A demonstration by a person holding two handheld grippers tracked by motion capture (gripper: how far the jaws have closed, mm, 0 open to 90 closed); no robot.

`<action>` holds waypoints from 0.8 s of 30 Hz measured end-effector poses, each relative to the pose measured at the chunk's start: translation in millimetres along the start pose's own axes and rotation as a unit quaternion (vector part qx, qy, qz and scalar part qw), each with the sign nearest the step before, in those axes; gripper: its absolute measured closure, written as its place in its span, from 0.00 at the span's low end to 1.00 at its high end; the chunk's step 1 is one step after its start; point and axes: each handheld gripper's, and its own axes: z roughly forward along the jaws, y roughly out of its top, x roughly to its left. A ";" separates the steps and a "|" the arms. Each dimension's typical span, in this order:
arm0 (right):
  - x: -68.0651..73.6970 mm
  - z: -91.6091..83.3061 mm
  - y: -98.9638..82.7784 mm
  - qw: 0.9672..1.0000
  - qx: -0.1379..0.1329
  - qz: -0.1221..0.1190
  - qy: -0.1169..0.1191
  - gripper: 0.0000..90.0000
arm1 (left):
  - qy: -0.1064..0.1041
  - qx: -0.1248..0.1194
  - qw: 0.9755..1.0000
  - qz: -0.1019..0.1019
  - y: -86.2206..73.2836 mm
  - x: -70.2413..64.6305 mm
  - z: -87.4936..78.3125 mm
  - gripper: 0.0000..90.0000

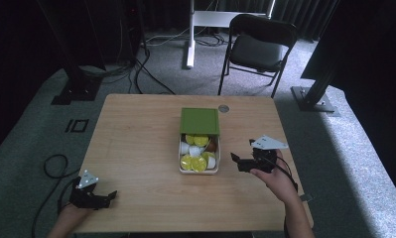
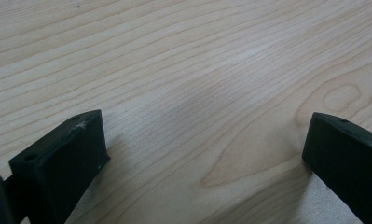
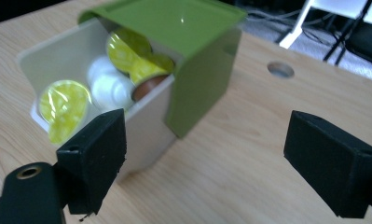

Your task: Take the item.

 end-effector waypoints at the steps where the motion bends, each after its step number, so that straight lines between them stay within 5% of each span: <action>1: 1.9 0.7 3.4 1.000 -0.002 -0.002 0.006 0.15 | 0.000 0.000 1.000 0.000 0.0 0.0 0.0 0.01; 12: 23.6 12.8 29.5 0.999 -0.015 -0.029 0.042 0.15 | 0.000 0.000 1.000 0.001 0.0 0.1 0.0 0.01; 24: 47.4 29.1 38.7 0.995 -0.020 -0.045 0.084 0.15 | 0.000 0.000 1.000 0.001 0.0 0.1 0.0 0.01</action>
